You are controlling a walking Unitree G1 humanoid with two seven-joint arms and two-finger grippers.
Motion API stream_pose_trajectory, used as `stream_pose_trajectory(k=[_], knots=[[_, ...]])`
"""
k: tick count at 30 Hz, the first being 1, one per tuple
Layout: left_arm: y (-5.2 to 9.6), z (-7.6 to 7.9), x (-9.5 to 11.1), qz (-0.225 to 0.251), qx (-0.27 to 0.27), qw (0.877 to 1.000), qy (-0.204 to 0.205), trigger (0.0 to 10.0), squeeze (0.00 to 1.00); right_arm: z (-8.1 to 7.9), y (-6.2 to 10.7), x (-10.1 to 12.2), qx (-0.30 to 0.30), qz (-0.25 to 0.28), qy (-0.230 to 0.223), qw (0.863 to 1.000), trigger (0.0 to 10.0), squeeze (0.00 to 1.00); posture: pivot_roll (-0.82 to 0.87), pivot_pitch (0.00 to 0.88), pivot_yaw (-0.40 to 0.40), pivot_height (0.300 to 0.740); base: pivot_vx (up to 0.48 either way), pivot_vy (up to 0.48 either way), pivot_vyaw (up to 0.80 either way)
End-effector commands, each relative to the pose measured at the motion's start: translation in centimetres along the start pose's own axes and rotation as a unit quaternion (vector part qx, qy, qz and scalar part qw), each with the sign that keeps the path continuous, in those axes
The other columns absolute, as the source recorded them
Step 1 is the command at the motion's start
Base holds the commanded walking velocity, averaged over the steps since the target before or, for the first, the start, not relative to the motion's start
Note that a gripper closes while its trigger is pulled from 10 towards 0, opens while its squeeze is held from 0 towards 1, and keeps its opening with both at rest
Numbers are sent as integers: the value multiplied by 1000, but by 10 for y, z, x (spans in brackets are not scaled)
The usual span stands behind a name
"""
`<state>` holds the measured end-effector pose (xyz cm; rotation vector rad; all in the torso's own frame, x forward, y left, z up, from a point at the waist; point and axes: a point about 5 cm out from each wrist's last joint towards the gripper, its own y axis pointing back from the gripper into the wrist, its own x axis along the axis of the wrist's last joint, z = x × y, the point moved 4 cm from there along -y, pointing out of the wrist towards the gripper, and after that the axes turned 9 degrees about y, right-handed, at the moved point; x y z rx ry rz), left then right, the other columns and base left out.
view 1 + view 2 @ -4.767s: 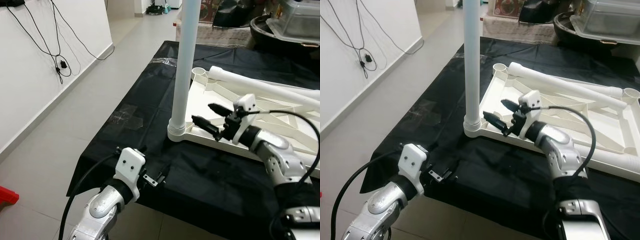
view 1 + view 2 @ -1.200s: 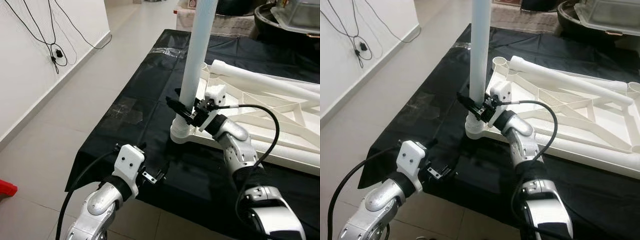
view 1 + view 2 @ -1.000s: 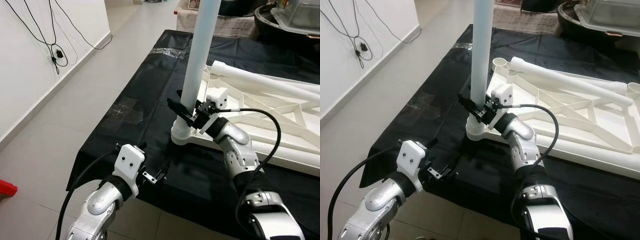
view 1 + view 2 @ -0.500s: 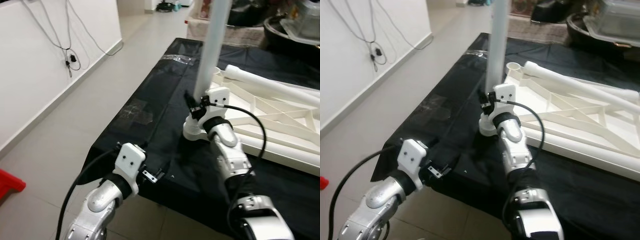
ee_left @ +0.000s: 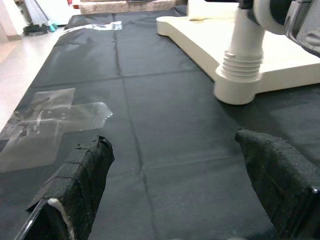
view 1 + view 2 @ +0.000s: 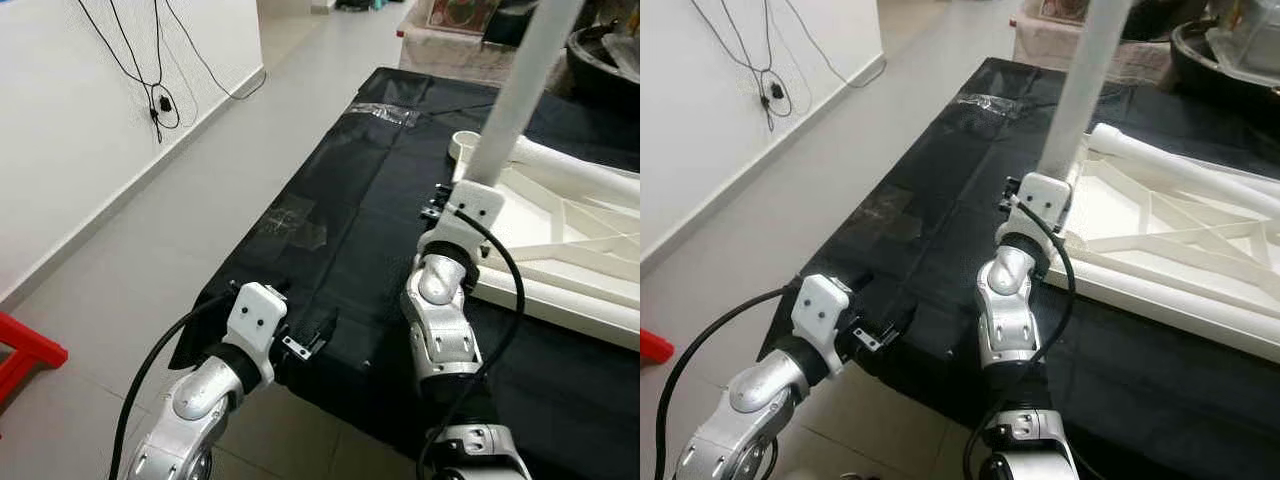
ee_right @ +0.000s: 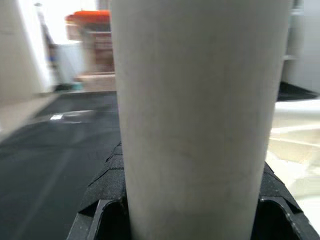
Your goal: Building children table
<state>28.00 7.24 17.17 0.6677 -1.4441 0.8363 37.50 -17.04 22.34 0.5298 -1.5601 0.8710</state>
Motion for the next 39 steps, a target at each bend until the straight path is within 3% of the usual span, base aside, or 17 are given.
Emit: stream_pose_trajectory(k=[1,8,15,16,17,18,24,25,35,36,39], knots=[[1,1,-4,-6,-4,1000,0,10000,0,-6,20,-38,-46,-122,-1,992,0,0,138,189,-20,740,0,0,0],[1,2,-5,-6,-6,1000,2,10000,0,-12,34,-31,-74,-137,-6,988,0,0,141,193,-18,740,0,0,0],[1,4,-5,-8,-10,1000,4,10000,0,-13,36,-31,-71,-149,-14,986,0,0,138,196,-16,740,0,0,0],[1,5,-6,-9,-11,1000,4,10000,0,-19,38,-29,-52,-150,-21,987,8706,0,137,197,-14,740,0,0,0],[1,5,-6,-9,-11,1000,4,10000,0,-19,38,-29,-52,-150,-21,987,8706,0,137,197,-14,740,0,0,0],[1,5,-6,-9,-12,1000,4,10000,0,-21,38,-28,-45,-148,-24,988,10000,0,137,197,-14,740,0,0,0],[1,4,-6,-11,-11,1000,4,10000,0,-29,39,-25,-14,-143,-18,989,10000,0,136,195,-12,740,0,0,0],[1,4,-7,-11,-11,1000,4,10000,0,-30,39,-25,-6,-144,-18,989,10000,1000,136,196,-13,740,0,0,0],[1,3,-7,-12,-11,1000,4,10000,0,-30,37,-17,-1,-121,-19,993,10000,1000,135,195,-14,740,0,0,0],[1,3,-7,-12,-11,1000,4,10000,0,-30,37,-17,-1,-119,-19,993,10000,0,135,195,-14,740,0,0,0],[1,2,-7,-11,-9,1000,4,10000,0,-33,36,-7,58,-75,-38,995,10000,0,131,189,-14,740,0,0,0]])
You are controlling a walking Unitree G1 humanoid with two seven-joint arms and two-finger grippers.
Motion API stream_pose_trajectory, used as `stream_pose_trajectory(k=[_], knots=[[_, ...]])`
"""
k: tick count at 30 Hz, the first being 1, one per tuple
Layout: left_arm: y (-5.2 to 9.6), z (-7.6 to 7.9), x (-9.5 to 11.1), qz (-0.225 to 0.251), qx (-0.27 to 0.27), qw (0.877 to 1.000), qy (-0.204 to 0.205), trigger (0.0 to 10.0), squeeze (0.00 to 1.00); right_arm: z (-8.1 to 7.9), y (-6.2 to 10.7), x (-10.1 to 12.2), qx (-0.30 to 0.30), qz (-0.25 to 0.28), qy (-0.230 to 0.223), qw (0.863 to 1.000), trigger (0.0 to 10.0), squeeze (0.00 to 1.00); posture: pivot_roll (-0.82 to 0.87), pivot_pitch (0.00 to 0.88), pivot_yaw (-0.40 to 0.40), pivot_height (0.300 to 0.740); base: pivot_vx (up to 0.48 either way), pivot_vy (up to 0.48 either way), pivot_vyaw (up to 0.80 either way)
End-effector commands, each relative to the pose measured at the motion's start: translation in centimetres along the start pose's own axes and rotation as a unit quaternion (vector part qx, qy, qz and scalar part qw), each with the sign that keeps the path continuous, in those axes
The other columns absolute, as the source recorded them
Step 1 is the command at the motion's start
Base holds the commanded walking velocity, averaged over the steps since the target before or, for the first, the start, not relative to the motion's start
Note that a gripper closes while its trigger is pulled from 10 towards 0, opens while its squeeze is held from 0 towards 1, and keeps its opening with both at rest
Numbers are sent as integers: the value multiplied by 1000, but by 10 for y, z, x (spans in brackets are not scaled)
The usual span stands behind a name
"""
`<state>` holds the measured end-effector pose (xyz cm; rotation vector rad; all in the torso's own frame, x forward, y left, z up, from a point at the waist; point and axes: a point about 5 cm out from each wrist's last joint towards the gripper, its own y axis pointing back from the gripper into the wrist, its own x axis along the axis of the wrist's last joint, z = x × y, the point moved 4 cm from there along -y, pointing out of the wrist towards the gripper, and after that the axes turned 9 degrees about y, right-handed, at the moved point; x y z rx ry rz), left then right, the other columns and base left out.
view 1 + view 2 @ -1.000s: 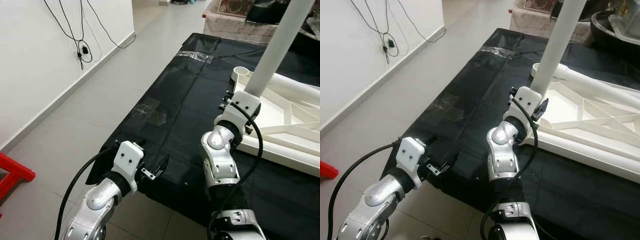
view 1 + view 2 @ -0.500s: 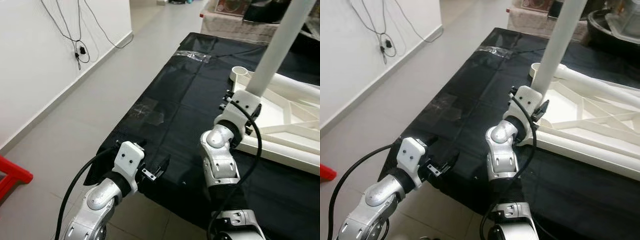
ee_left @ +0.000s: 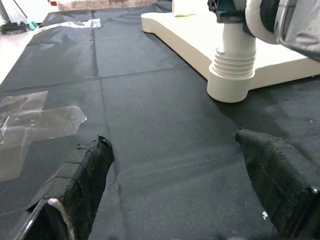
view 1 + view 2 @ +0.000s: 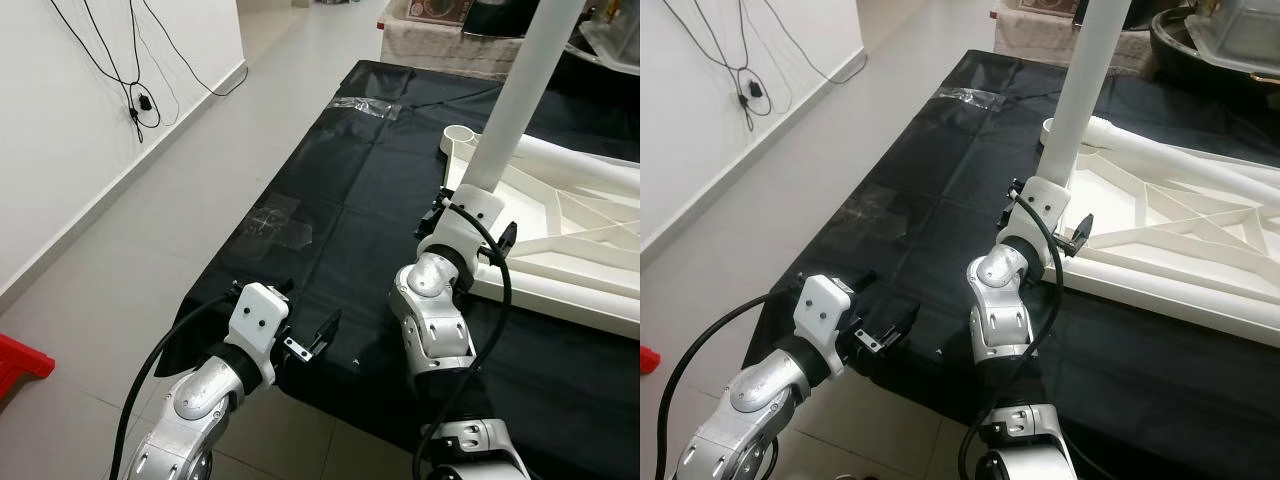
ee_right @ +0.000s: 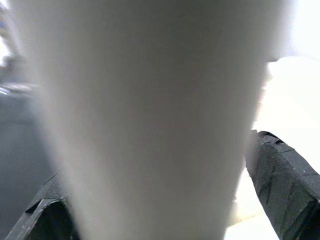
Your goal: Building children table
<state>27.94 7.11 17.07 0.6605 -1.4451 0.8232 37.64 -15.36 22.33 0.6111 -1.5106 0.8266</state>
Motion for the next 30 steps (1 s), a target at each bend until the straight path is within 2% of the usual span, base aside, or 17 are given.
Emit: stream_pose_trajectory(k=[1,3,6,8,15,18,22,25,28,29,30], knots=[[1,1,-6,-9,-3,1000,3,10000,0,-20,25,-12,46,-30,-39,998,10000,0,131,189,-14,740,0,0,0],[2,1,-6,-8,-3,1000,3,10000,0,-18,26,-9,76,-7,-40,996,10000,0,127,185,-14,740,0,0,0],[2,1,-7,-9,-3,1000,3,10000,0,-17,26,-9,90,-1,-43,995,10000,0,127,184,-12,740,0,0,0],[2,2,-7,-8,-3,1000,3,10000,0,-12,25,-9,127,25,-42,991,10000,0,128,181,-14,740,0,0,0],[2,2,-7,-9,-4,1000,2,10000,0,-5,16,-13,148,36,-25,988,10000,0,126,175,-12,740,0,0,0],[2,3,-7,-9,-5,1000,2,10000,0,6,0,-15,172,48,-22,984,10000,0,126,173,-11,740,0,0,0],[2,3,-7,-9,-6,1000,2,10000,0,13,-11,-15,182,51,-19,982,10000,0,125,171,-10,740,0,0,0],[2,3,-7,-8,-6,1000,3,10000,0,14,-15,-15,192,50,-20,980,10000,0,125,171,-10,740,0,0,0],[2,3,-7,-8,-7,1000,2,10000,0,13,-20,-15,228,52,-24,972,10000,0,123,173,-11,740,0,0,0],[2,3,-7,-8,-6,1000,2,10000,0,11,-20,-14,254,48,-34,965,10000,0,122,174,-11,740,0,0,0],[2,3,-7,-8,-6,1000,2,10000,0,11,-20,-14,254,48,-34,965,10000,0,122,174,-11,740,0,0,0]])
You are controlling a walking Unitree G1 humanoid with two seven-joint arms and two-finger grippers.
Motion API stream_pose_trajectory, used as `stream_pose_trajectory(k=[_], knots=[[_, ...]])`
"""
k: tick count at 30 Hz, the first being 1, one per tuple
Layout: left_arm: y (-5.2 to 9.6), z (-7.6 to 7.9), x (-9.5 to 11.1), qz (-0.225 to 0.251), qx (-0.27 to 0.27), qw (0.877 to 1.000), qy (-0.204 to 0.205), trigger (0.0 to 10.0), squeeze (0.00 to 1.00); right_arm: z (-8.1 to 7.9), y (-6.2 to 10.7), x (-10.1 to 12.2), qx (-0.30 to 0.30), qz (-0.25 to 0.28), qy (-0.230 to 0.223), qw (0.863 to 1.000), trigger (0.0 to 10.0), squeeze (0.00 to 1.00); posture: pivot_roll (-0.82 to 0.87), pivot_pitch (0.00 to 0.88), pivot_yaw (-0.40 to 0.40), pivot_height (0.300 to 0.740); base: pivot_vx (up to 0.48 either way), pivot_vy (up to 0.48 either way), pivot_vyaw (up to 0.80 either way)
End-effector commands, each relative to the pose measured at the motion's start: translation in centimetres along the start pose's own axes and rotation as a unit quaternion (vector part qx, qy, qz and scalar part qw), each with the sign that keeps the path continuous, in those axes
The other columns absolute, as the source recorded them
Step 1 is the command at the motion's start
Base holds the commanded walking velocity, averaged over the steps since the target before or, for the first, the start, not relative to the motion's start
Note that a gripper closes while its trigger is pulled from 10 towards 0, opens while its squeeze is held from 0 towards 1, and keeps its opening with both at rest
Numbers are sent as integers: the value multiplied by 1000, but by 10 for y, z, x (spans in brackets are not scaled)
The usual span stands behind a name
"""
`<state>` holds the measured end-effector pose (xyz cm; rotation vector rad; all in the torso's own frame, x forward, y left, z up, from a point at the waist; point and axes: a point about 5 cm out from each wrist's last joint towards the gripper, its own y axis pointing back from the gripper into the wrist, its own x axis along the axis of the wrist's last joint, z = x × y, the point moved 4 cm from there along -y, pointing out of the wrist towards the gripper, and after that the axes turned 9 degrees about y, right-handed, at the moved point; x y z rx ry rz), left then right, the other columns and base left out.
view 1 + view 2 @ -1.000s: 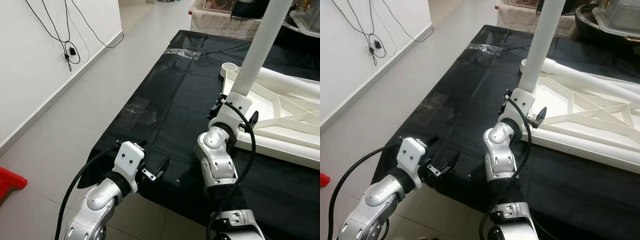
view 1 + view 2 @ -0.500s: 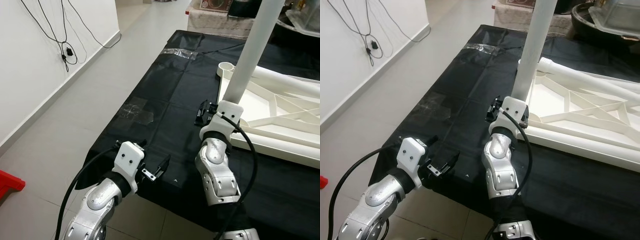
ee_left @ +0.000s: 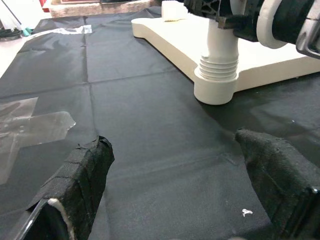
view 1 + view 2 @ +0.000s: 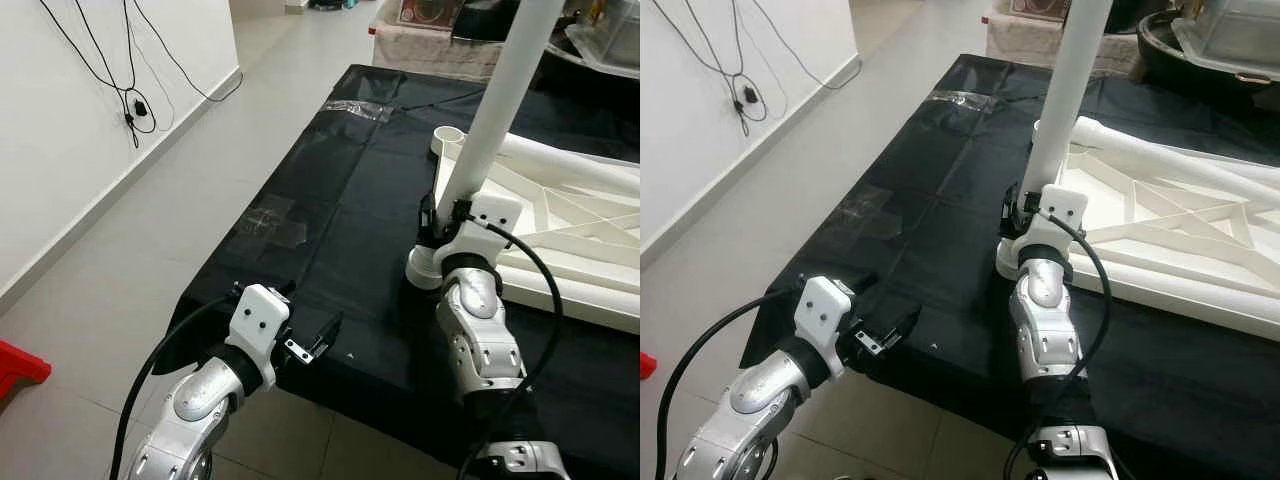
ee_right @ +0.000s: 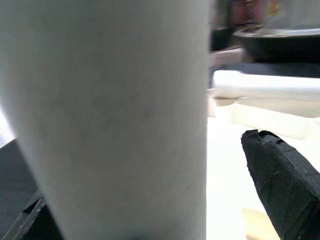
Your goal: Building children table
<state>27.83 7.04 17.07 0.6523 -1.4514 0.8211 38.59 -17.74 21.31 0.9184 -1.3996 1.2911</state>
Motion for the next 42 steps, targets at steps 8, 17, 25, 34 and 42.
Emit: stream_pose_trajectory(k=[8,17,25,34,42], knots=[[1,1,-7,-10,-1,1000,2,10000,0,-3,-6,0,95,2,-34,995,10000,0,122,177,-13,740,0,0,0],[2,4,-7,-10,-6,1000,-2,10000,0,16,-19,-4,132,3,-20,991,10000,0,128,183,-15,740,0,0,0],[2,4,-7,-10,-7,1000,-2,10000,0,31,-31,4,134,13,-9,991,10000,0,127,187,-13,740,0,0,0],[1,5,-7,-10,-7,1000,-2,10000,0,45,-41,15,138,34,-4,990,10000,0,124,186,-15,740,0,0,0],[2,4,-8,-12,-6,1000,-2,10000,0,40,-41,20,170,49,-8,984,10000,0,125,186,-14,740,0,0,0]])
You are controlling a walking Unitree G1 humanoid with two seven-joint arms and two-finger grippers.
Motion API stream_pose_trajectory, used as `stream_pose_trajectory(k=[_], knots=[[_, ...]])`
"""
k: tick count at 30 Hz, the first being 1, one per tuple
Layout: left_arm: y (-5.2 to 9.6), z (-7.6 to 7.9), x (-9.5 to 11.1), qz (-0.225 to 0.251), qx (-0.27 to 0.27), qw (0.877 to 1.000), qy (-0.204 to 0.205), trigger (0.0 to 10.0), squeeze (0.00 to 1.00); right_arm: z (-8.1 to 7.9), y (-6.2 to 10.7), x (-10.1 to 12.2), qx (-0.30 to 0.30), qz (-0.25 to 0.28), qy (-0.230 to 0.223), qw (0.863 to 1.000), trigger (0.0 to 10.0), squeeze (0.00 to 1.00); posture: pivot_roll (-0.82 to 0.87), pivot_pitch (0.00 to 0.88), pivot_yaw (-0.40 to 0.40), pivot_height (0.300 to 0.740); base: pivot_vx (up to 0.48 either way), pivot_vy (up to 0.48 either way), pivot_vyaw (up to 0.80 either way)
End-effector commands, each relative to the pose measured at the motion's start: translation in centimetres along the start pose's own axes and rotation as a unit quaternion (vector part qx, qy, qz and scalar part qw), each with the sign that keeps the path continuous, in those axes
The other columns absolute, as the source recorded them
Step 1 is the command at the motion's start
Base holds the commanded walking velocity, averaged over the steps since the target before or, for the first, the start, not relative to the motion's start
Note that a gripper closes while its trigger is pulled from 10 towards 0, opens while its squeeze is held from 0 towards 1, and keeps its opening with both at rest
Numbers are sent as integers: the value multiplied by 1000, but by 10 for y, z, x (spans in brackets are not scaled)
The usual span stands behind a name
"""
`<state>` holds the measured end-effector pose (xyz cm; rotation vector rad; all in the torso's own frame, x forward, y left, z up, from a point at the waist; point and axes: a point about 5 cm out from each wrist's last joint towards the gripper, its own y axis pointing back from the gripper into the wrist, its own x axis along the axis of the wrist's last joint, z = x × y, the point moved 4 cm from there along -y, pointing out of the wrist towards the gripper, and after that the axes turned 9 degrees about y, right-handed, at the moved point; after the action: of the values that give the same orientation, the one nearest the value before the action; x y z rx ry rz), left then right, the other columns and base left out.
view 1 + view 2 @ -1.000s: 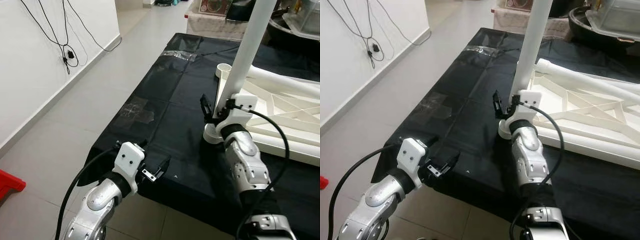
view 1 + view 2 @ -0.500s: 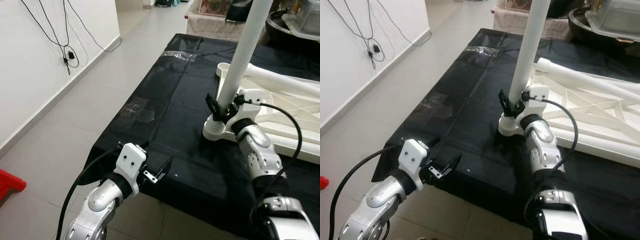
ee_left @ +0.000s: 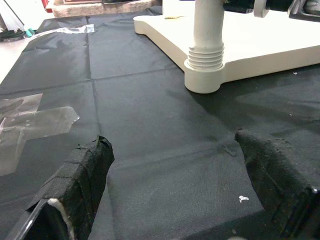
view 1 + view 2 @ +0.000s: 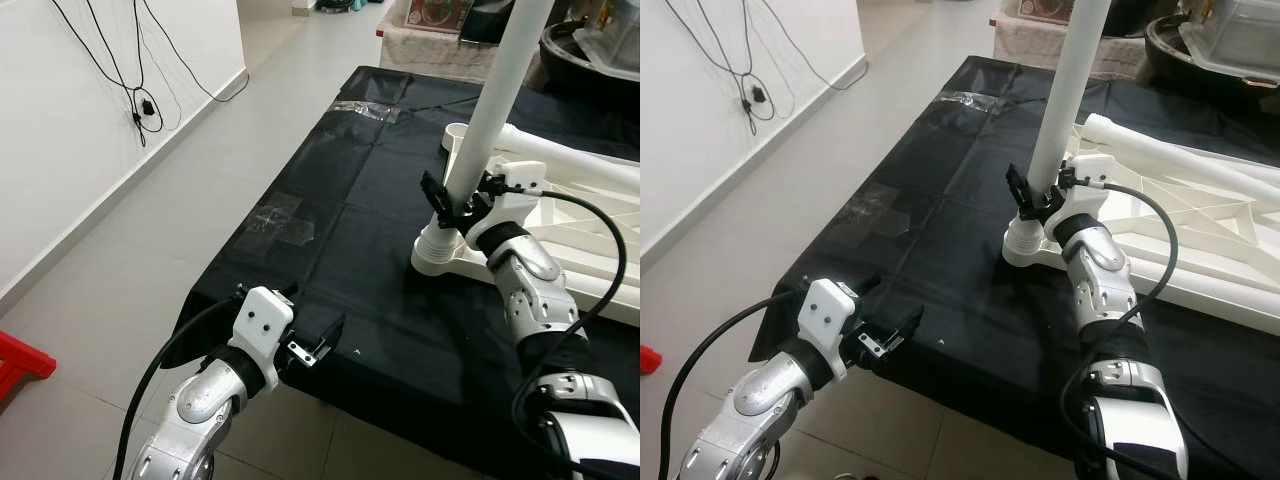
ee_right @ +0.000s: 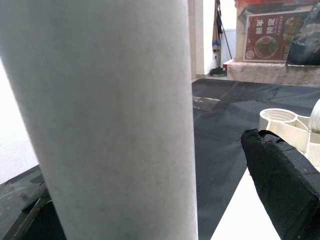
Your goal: Building children table
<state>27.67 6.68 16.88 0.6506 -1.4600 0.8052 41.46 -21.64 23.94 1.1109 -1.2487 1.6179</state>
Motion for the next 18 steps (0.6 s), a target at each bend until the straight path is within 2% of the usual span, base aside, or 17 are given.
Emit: stream_pose_trajectory(k=[1,11,18], knots=[[2,1,-6,-9,0,1000,2,10000,0,5,0,4,-1,13,0,1000,10000,0,125,186,-14,740,0,0,0],[3,0,-6,-10,1,1000,2,10000,0,0,-4,17,83,30,3,996,10000,0,126,189,-13,740,0,0,0],[3,0,-6,-10,1,1000,2,10000,0,0,-5,20,103,34,1,994,10000,0,125,190,-13,740,0,0,0]])
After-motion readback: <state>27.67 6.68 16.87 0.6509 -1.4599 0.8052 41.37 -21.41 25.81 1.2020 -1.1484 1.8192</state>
